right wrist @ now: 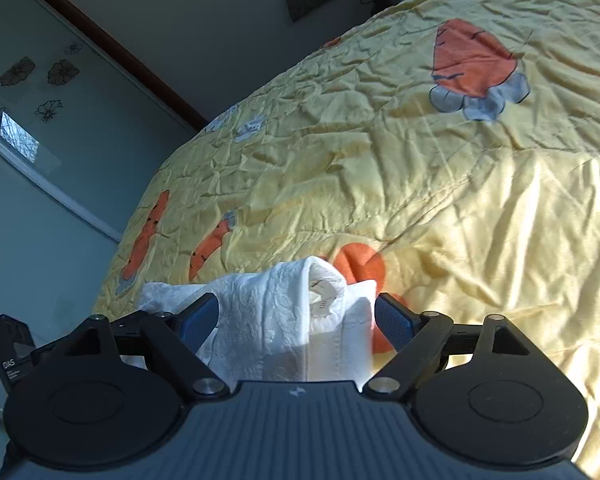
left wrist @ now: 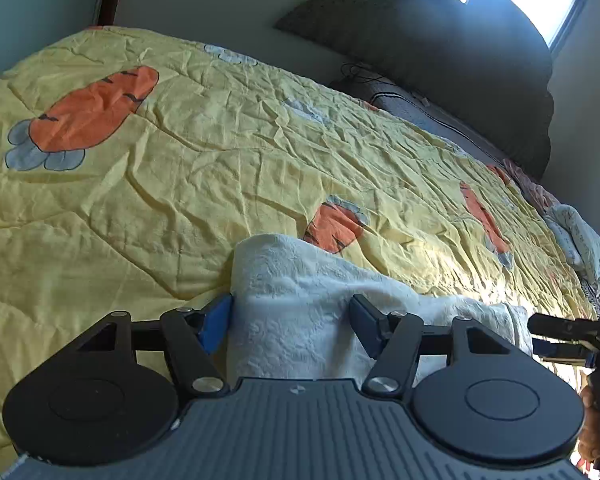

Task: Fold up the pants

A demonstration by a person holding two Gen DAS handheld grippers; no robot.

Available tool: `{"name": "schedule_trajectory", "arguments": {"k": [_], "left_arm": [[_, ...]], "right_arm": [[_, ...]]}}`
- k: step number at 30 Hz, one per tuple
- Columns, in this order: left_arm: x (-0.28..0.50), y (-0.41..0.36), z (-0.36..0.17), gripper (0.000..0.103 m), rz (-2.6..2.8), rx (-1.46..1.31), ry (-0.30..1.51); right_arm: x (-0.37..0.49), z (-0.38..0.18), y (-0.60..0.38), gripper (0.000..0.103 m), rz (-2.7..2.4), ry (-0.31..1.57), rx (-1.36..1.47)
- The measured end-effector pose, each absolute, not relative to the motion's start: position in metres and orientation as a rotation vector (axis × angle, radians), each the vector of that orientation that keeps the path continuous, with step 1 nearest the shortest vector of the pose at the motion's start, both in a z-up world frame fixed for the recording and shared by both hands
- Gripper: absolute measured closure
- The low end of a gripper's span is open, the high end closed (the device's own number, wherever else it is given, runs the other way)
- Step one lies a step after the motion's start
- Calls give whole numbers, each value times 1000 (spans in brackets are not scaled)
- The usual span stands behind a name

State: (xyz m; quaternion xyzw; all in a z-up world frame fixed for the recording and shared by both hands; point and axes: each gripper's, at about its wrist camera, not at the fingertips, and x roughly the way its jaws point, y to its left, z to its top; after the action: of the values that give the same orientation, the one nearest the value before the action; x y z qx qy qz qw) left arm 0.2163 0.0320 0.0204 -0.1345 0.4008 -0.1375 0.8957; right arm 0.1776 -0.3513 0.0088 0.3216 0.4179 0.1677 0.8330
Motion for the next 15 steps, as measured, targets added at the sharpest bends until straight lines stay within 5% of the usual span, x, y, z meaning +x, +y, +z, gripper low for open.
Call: {"name": "schedule_trajectory", "arguments": {"k": [3, 5, 6, 8, 15], "left_arm": [[232, 35, 10, 36, -286, -328, 852], [236, 37, 7, 51, -267, -342, 841], [236, 34, 7, 62, -243, -305, 834], [231, 25, 9, 68, -206, -204, 813], [217, -1, 1, 70, -164, 28, 714]], "right_arm": [[184, 1, -345, 19, 321, 908, 641], [183, 1, -340, 44, 309, 894, 564], [182, 3, -337, 48, 309, 891, 529], [175, 7, -332, 61, 306, 878, 465], [165, -1, -339, 63, 304, 833, 480]]}}
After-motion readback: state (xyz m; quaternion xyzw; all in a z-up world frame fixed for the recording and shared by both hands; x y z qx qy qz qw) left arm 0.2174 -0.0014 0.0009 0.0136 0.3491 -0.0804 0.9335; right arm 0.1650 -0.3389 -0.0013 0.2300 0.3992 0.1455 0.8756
